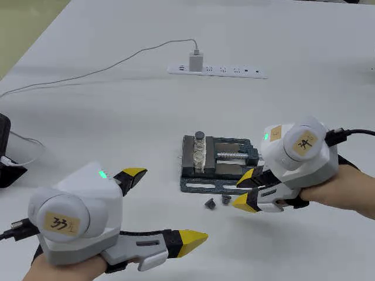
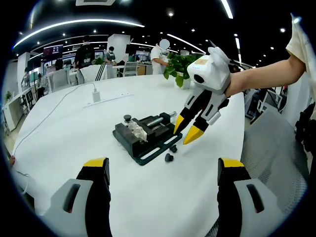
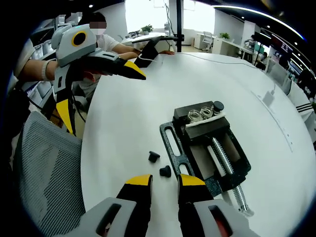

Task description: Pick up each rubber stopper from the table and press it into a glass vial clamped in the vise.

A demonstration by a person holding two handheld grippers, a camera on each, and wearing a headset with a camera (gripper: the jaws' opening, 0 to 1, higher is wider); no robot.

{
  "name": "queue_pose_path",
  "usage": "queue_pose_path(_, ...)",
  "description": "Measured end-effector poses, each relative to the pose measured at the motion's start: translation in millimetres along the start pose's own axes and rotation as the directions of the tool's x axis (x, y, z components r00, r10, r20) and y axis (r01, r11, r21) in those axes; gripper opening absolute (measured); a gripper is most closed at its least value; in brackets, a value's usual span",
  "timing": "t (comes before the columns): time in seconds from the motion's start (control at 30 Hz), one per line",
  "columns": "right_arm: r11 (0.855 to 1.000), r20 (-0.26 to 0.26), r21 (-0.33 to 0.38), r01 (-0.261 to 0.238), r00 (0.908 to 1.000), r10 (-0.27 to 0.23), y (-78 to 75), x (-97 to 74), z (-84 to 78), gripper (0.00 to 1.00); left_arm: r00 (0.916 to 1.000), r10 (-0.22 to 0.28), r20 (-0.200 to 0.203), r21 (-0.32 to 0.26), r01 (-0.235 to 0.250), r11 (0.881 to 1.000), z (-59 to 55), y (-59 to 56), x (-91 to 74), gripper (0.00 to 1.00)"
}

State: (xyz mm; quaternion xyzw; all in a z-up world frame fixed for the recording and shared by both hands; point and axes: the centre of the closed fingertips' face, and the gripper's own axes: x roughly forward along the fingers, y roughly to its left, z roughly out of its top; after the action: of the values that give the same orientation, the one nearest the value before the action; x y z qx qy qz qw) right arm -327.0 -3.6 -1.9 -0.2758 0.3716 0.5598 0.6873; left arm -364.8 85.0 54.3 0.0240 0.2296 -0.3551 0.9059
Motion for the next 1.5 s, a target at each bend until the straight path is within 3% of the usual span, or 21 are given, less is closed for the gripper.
queue_pose_path(0.13,0.998,-0.014,-0.060,0.005,0.9999,-0.006,-0.8,6.4,-1.2,0.06,1.0000,0.001,0.001,-0.006,-0.001,1.000,-0.6,0.3,0.3,0.89)
queue_pose_path(0.3,0.997,-0.025,-0.076,-0.010,0.9996,0.008,1.7,12.7,-3.1,0.04,1.0000,0.005,0.001,-0.013,-0.005,1.000,-1.8,1.6,-0.3,0.89)
queue_pose_path(0.47,0.995,-0.037,-0.104,0.007,0.9993,-0.011,-1.9,16.6,-5.1,0.00,1.0000,0.008,-0.002,-0.018,-0.008,1.000,-4.8,2.9,-0.8,0.89)
queue_pose_path(0.57,0.997,-0.018,-0.075,0.001,0.9998,-0.003,-2.6,16.3,-0.7,0.00,1.0000,0.009,-0.002,-0.023,-0.009,1.000,-6.1,3.3,-1.0,0.89)
queue_pose_path(0.97,0.995,-0.031,-0.096,-0.009,0.9995,0.006,-1.3,14.5,1.2,0.03,1.0000,0.006,-0.002,-0.028,-0.006,1.000,-7.2,2.1,0.0,0.89)
queue_pose_path(1.23,0.996,-0.052,-0.083,-0.016,0.9986,0.012,-1.7,18.2,-6.0,0.02,1.0000,0.008,-0.002,-0.031,-0.008,0.999,-7.5,2.7,-0.3,0.89)
queue_pose_path(1.5,0.998,-0.041,-0.050,-0.037,0.9986,0.035,-0.1,19.4,-5.2,0.00,1.0000,0.008,-0.002,-0.032,-0.008,0.999,-7.9,2.5,-0.9,0.89)
